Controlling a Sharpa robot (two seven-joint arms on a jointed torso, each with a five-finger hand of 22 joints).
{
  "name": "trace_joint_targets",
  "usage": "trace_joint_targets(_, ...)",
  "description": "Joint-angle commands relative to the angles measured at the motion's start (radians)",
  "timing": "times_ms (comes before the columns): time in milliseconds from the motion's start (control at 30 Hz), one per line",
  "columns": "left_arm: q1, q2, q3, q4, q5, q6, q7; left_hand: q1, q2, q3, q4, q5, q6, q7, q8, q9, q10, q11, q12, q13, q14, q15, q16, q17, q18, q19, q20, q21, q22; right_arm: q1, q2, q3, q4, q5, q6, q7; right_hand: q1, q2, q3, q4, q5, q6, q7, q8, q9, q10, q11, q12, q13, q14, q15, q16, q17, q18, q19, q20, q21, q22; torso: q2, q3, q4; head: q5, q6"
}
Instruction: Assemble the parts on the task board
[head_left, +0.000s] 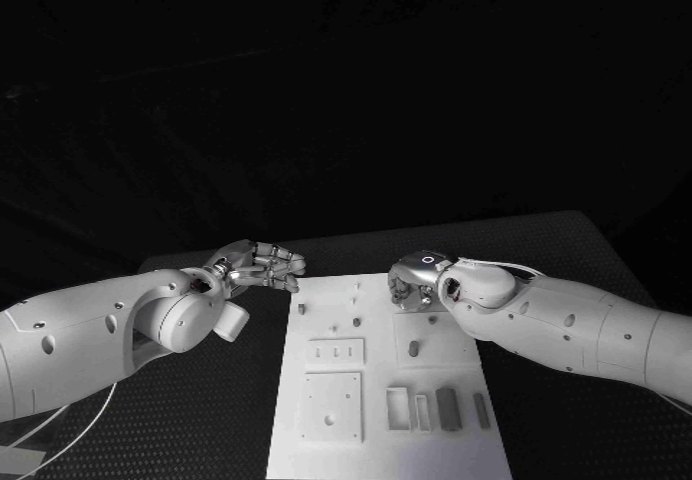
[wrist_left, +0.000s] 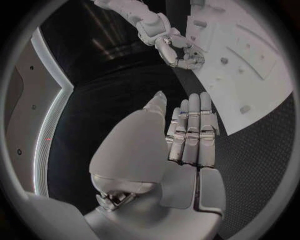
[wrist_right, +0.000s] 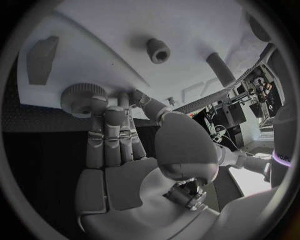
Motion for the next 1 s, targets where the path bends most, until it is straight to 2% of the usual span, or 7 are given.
trace_joint_targets(33, 0.001, 0.001, 0.001, 0.001, 0.0, 0.008, 0.013, -0.011, -0.001, -0.006, -0.002, -0.001, 0.0, 0.006, -0.005, 0.001, -0.003, 0.0, -0.002, 0.0, -0.007, 0.0, -0.007, 0.002, 0.008, -0.006, 0.002, -0.007, -0.001, -0.015, -0.002, -0.009, 0.007, -0.015, 0.021, -0.014, -0.002, 0.006, 0.007, 0.0, 0.001, 0.019, -0.008, 0.006, 0.033, 0.007, 0.002, 0.003, 0.005, -0.001, -0.007, 0.007, 0.001, 0.031, 0.0, -0.005, 0.008, 0.024, 0.001, 0.0018, 0.0003, 0.001, 0.003)
trace_joint_targets(333, 0.001, 0.001, 0.001, -0.001, 0.0, 0.004, 0.015, -0.011, -0.001, -0.007, -0.002, -0.001, 0.0, 0.006, -0.006, 0.002, -0.003, 0.0, -0.002, 0.0, -0.007, 0.0, -0.008, 0.002, 0.008, -0.005, 0.002, -0.007, -0.001, -0.012, -0.003, -0.005, 0.032, -0.014, -0.034, -0.046, -0.009, 0.0, 0.011, 0.0, 0.001, 0.025, -0.011, 0.008, 0.041, 0.013, -0.001, 0.004, 0.017, -0.001, -0.01, 0.022, 0.002, 0.031, 0.001, -0.008, 0.022, 0.023, 0.003, 0.0028, 0.0, 0.004, 0.01)
trace_joint_targets(433, 0.001, 0.001, 0.001, -0.002, 0.0, 0.003, 0.016, -0.011, -0.001, -0.007, -0.002, -0.001, 0.0, 0.006, -0.006, 0.002, -0.003, 0.0, -0.003, 0.0, -0.007, -0.001, -0.008, 0.003, 0.008, -0.005, 0.002, -0.007, -0.001, -0.004, 0.007, 0.002, 0.041, -0.014, -0.077, -0.066, -0.01, -0.002, 0.013, 0.0, 0.001, 0.027, -0.012, 0.009, 0.044, 0.015, -0.003, 0.005, 0.021, -0.001, -0.011, 0.027, 0.003, 0.031, 0.002, -0.009, 0.028, 0.023, 0.003, 0.0038, -0.0005, 0.005, 0.013)
trace_joint_targets(533, 0.001, 0.002, 0.001, -0.002, 0.0, 0.003, 0.016, -0.011, -0.001, -0.007, -0.002, -0.001, 0.0, 0.006, -0.006, 0.002, -0.003, 0.0, -0.003, 0.0, -0.007, -0.001, -0.008, 0.003, 0.008, -0.005, 0.002, -0.007, -0.001, 0.005, 0.02, 0.002, 0.041, -0.016, -0.1, -0.08, -0.011, -0.003, 0.015, 0.0, 0.001, 0.028, -0.013, 0.009, 0.046, 0.016, -0.003, 0.005, 0.024, -0.001, -0.012, 0.031, 0.003, 0.031, 0.003, -0.01, 0.031, 0.023, 0.003, 0.0043, -0.0007, 0.005, 0.015)
trace_joint_targets(733, 0.001, 0.008, 0.001, -0.003, 0.0, 0.005, 0.017, -0.012, -0.001, -0.007, -0.002, -0.001, 0.0, 0.006, -0.006, 0.002, -0.002, -0.001, -0.003, 0.001, -0.007, -0.001, -0.008, 0.003, 0.008, -0.005, 0.001, -0.008, -0.001, 0.01, 0.05, 0.003, 0.034, -0.015, -0.106, -0.09, -0.011, -0.005, 0.018, 0.0, 0.001, 0.029, -0.014, 0.01, 0.049, 0.018, -0.005, 0.005, 0.029, -0.001, -0.013, 0.037, 0.004, 0.031, 0.004, -0.012, 0.036, 0.023, 0.006, 0.0039, 0.0034, 0.001, 0.017)
trace_joint_targets(833, 0.001, 0.012, 0.001, -0.007, 0.0, 0.005, 0.018, -0.012, 0.0, -0.007, -0.002, -0.001, 0.0, 0.006, -0.006, 0.002, -0.002, -0.001, -0.003, 0.001, -0.007, -0.001, -0.009, 0.003, 0.008, -0.005, 0.001, -0.008, -0.001, 0.012, 0.064, 0.007, 0.023, -0.013, -0.103, -0.091, -0.011, -0.005, 0.018, 0.0, 0.001, 0.029, -0.014, 0.009, 0.05, 0.018, -0.005, 0.005, 0.029, -0.001, -0.013, 0.038, 0.004, 0.031, 0.004, -0.012, 0.037, 0.023, 0.006, 0.005, 0.0057, 0.004, 0.019)
trace_joint_targets(1000, 0.001, 0.013, 0.001, -0.004, 0.016, 0.006, 0.015, -0.012, 0.0, -0.007, -0.002, -0.001, 0.001, 0.006, -0.006, 0.002, -0.002, -0.001, -0.003, 0.001, -0.007, -0.001, -0.009, 0.004, 0.008, -0.005, 0.002, -0.008, -0.001, 0.012, 0.09, 0.007, -0.002, -0.015, -0.103, -0.102, -0.012, -0.005, 0.019, 0.0, 0.001, 0.029, -0.014, 0.009, 0.05, 0.018, -0.005, 0.005, 0.03, -0.002, -0.013, 0.039, 0.004, 0.031, 0.003, -0.012, 0.038, 0.023, 0.008, 0.0038, 0.0055, 0.005, 0.022)
